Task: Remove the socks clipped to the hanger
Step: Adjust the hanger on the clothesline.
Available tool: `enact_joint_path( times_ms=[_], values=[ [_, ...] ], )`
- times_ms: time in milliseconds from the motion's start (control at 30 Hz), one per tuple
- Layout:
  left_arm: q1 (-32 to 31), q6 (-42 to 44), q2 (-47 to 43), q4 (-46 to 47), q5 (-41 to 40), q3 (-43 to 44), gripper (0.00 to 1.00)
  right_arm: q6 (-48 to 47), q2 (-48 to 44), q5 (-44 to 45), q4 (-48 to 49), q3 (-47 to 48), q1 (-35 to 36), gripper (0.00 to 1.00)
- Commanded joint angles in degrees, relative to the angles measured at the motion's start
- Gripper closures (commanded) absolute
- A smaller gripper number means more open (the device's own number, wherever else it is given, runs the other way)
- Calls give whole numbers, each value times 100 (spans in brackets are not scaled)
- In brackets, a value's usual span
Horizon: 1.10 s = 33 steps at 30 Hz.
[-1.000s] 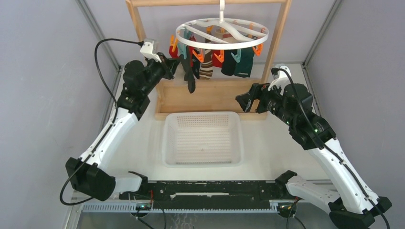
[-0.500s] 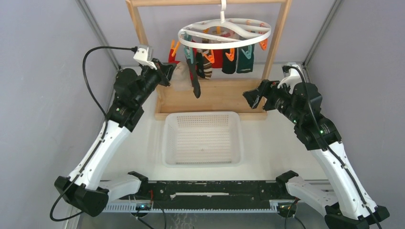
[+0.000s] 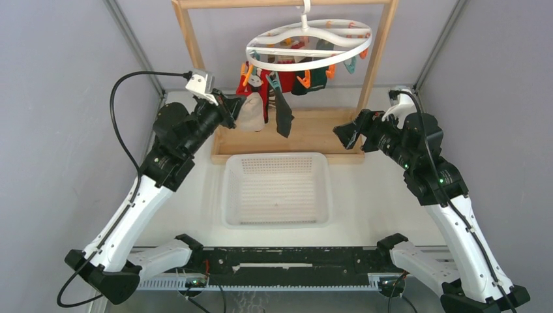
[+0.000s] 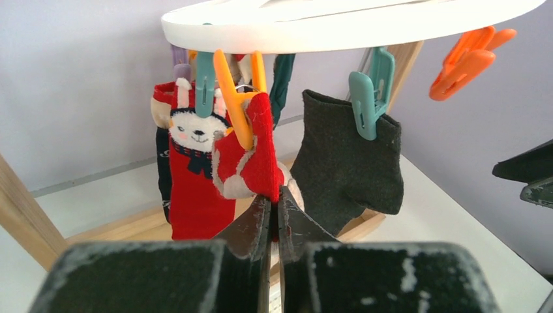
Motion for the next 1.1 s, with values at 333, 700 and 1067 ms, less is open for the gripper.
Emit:
enact_joint_path(
  times_ms=[333,700,1067],
  values=[
    [-1013,421,243,-368,-676,1146,91,119,41,-348,215,23,-43,9],
    [-1557,707,622,-691,-1057,1777,91,-144,662,378,1323,201,1235,11],
    [-1829,856,790,-902,-1197,2065,91,-723,1792,805,2051,868,1388,10]
  ],
)
